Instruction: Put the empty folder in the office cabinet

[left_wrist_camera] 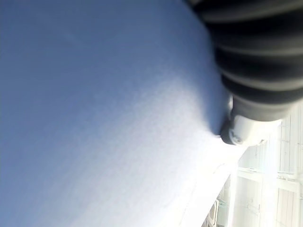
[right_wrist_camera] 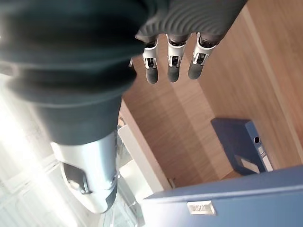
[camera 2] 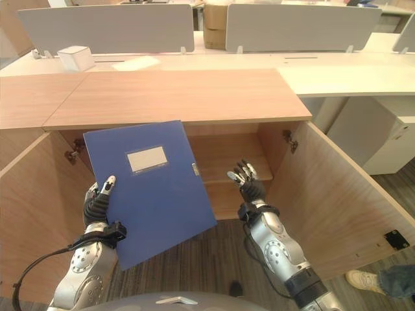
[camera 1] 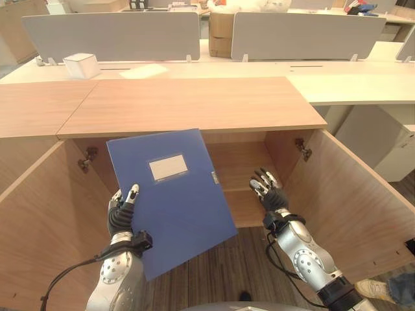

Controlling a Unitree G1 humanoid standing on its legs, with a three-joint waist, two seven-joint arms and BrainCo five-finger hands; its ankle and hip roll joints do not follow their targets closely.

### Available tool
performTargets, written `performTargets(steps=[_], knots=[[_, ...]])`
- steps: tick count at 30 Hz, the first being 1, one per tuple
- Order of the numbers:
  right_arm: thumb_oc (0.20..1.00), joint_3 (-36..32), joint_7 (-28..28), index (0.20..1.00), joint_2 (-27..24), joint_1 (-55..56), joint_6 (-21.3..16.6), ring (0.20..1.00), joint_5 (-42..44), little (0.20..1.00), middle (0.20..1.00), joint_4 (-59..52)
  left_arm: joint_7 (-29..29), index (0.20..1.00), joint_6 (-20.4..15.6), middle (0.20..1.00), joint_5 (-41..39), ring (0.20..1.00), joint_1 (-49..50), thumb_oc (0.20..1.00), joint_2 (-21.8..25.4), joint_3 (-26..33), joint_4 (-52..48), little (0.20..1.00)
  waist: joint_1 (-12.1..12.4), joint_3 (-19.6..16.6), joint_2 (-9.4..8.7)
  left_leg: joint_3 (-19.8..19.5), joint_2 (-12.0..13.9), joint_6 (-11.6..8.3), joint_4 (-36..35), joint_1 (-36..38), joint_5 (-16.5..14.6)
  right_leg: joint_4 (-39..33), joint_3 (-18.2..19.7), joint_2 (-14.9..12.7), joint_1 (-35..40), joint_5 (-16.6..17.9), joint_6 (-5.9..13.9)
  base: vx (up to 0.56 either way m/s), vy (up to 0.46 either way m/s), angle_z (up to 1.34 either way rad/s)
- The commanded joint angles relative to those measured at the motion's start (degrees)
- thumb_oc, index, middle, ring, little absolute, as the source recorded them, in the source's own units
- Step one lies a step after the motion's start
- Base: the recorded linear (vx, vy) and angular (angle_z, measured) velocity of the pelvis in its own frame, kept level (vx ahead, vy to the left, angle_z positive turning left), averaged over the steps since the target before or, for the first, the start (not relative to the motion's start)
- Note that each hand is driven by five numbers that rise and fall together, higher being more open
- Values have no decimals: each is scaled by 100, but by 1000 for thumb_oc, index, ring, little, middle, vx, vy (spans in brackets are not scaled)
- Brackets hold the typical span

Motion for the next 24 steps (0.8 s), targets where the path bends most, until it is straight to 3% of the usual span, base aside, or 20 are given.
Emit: performTargets(steps=[1, 7, 13, 14, 15, 16, 24], knots=[[1000, -169, -131, 1000, 282, -321, -184, 1000, -129, 1000, 1000, 3, -75, 200, -318, 200, -41, 200, -225, 200, 207, 14, -359, 200, -6, -142, -218, -208, -112, -41, -45, -369, -309, 5, -133, -490, 481, -662, 408, 0, 0, 0], [1000, 201, 53, 1000, 327, -539, 24, 1000, -44, 1000, 1000, 49, -255, 200, -225, 200, -276, 200, -295, 200, 220, -178, -378, 200, 35, -117, -248, -234, -104, -50, -45, -389, -290, 5, -130, -477, 461, -649, 396, 0, 0, 0], [1000, 1105, 676, 1000, 201, -1264, 321, 1000, 52, 1000, 1000, -29, -478, 200, -167, 200, -577, 200, -445, 200, 200, -412, -309, 200, 193, -88, -324, -294, -115, -59, -45, -445, -255, 5, -173, -468, 450, -646, 383, -3, 1, 3], [595, 1271, 820, 595, 191, -1415, 352, 595, 33, 595, 595, -138, -498, 200, -166, 200, -595, 200, -437, 200, 197, -416, -340, 200, 236, -81, -341, -309, -121, -56, -45, -455, -253, 5, -178, -470, 451, -647, 383, -14, 5, 6], [570, 1355, 897, 570, 167, -1488, 341, 570, 24, 570, 570, -244, -523, 200, -194, 200, -691, 200, -417, 200, 174, -396, -364, 200, 260, -76, -351, -314, -123, -58, -45, -462, -249, 5, -181, -475, 449, -647, 384, -12, 6, 7], [1000, 1418, 956, 1000, 147, -1560, 286, 1000, 74, 1000, 1000, -328, -462, 200, -235, 200, -740, 200, -510, 200, 156, -416, -222, 200, 281, -73, -355, -328, -123, -60, -45, -478, -235, 5, -189, -476, 446, -645, 384, -6, 3, 7], [1000, 1353, 1160, 1000, -44, -1557, 168, 1000, 58, 1000, 1000, -735, -365, 200, -331, 200, -779, 200, -507, 200, 48, -193, -305, 200, 363, -55, -398, -350, -145, -42, -45, -510, -226, 5, -240, -502, 440, -634, 401, -1, 0, 0]])
